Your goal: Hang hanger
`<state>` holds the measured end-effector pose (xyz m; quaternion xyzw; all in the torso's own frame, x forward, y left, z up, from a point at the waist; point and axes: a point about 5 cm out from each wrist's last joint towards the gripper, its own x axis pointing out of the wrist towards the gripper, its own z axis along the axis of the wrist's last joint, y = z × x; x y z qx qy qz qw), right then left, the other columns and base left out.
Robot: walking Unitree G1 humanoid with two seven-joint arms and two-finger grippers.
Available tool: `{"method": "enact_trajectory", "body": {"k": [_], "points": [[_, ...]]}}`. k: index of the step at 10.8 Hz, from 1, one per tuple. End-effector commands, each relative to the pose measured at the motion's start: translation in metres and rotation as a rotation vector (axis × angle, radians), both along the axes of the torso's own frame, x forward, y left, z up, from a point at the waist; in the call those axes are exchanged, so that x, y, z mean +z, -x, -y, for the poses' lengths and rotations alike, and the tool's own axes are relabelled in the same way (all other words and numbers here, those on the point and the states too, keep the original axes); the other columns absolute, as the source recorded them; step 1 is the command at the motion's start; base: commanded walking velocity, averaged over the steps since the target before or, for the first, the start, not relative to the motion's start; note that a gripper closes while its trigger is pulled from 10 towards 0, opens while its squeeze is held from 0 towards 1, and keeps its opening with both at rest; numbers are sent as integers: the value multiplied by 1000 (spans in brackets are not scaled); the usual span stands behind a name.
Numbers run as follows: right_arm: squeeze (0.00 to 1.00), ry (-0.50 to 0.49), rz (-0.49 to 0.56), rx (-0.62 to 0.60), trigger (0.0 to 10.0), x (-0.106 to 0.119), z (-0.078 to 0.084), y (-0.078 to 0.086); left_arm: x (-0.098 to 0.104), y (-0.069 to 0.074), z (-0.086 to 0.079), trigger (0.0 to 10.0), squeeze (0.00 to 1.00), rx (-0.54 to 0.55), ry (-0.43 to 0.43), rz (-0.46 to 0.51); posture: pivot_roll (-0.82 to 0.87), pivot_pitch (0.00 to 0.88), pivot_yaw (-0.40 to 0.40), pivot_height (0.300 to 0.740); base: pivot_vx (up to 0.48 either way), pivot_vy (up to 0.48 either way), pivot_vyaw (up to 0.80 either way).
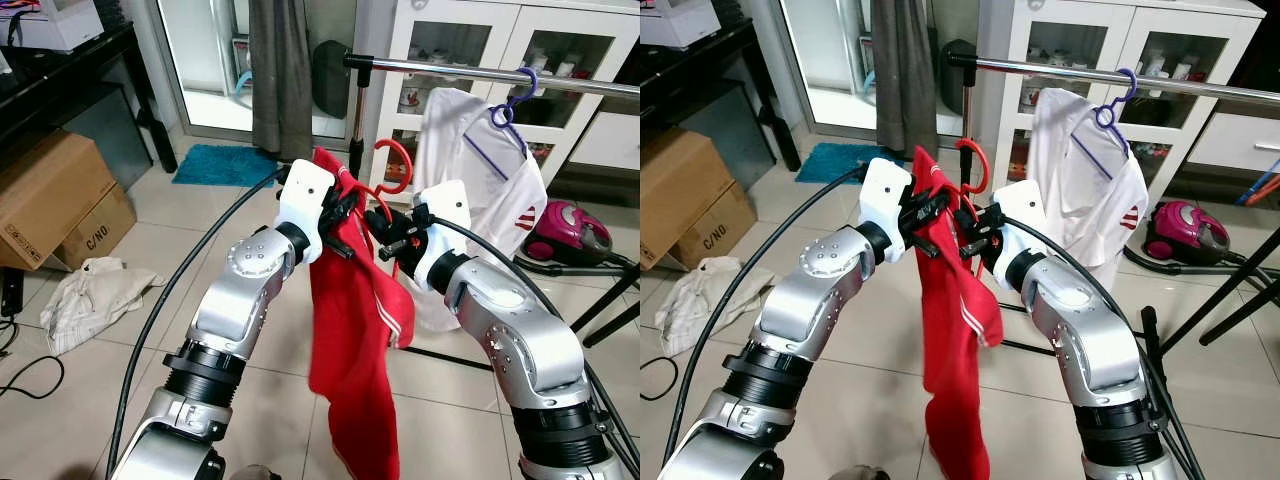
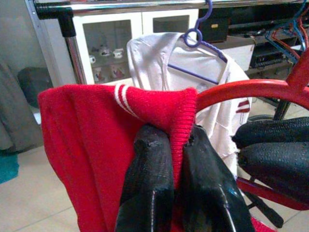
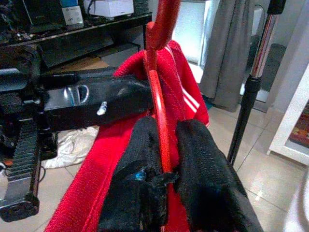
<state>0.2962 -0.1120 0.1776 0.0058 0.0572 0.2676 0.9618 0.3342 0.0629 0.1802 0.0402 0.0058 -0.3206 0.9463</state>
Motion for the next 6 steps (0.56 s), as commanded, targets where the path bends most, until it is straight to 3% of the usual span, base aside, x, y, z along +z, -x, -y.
{"method": "enact_trajectory", "body": {"k": [1,2,3,5,6], "points": [[0,22,-15,-149,0,0,31,-5,18,-4,-6,0,0,4,40,66,57,0,31,740,0,0,0],[0,25,-13,-155,0,1,32,-4,18,-6,-6,9216,0,21,42,70,55,0,32,740,0,0,0],[0,29,-12,-158,0,1,33,-3,19,-8,-7,10000,0,46,53,69,50,0,31,740,0,0,0],[0,32,-11,-158,0,1,32,-3,21,-9,-7,10000,0,47,83,68,53,0,28,740,0,0,0],[0,33,-11,-158,0,0,32,-2,22,-8,-7,10000,1000,40,101,65,55,0,27,740,0,0,0]]}}
